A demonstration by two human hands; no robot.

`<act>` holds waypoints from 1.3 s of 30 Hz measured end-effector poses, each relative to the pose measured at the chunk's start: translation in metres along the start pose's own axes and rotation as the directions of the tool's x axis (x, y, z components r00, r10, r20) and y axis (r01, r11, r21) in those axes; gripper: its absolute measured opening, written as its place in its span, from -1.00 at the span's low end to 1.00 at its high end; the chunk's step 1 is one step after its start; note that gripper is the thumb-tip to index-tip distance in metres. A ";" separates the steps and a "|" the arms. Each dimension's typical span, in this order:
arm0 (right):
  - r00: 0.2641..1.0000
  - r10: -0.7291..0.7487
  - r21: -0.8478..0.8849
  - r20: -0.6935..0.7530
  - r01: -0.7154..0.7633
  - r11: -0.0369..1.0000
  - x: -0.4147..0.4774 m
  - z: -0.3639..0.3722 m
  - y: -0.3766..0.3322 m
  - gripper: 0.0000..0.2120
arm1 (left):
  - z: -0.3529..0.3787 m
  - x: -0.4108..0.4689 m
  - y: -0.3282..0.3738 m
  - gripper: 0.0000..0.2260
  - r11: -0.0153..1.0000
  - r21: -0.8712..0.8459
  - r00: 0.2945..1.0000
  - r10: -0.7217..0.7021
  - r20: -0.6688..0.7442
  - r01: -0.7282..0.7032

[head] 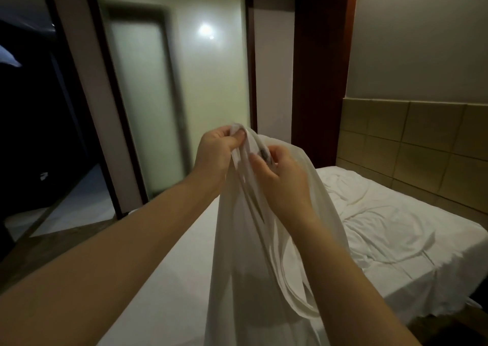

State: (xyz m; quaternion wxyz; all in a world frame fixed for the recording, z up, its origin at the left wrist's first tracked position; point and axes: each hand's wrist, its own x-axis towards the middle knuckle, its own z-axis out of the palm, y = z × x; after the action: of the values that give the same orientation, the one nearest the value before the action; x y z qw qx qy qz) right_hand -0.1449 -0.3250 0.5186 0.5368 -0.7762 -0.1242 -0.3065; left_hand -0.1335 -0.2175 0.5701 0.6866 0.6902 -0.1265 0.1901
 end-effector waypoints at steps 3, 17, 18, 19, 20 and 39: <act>0.998 -0.008 -0.049 0.068 0.011 0.999 -0.002 -0.007 -0.003 -0.94 | 0.006 0.003 0.011 -0.79 0.998 0.021 0.997 0.065 -0.043 -0.064; 0.992 -0.120 -0.333 -0.037 0.101 0.937 0.018 -0.035 -0.023 -0.86 | 0.032 0.027 0.030 -0.85 0.998 0.057 0.998 0.031 -0.057 -0.028; 0.990 -0.129 -0.399 -0.050 0.098 0.912 0.022 -0.036 -0.024 -0.87 | 0.033 0.029 0.031 -0.85 0.997 0.067 0.999 0.036 -0.027 -0.034; 0.990 -0.127 -0.455 -0.062 0.085 0.886 0.023 -0.039 -0.023 -0.86 | 0.033 0.030 0.031 -0.84 0.997 0.063 0.999 0.033 0.006 -0.033; 0.990 -0.123 -0.493 -0.073 0.071 0.867 0.024 -0.042 -0.020 -0.84 | 0.032 0.031 0.031 -0.84 0.998 0.054 0.999 0.019 0.031 -0.021; 0.889 0.379 -0.798 0.256 -0.026 0.602 0.027 -0.147 0.084 -0.75 | -0.025 0.054 0.071 -0.64 0.952 -0.299 0.991 -0.101 -0.092 0.069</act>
State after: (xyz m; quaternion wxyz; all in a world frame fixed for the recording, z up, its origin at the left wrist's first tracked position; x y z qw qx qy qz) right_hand -0.1299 -0.4955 0.5060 0.1433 -0.9847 0.0042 -0.0993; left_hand -0.1181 -0.1901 0.6569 0.7952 0.5737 -0.0870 0.1758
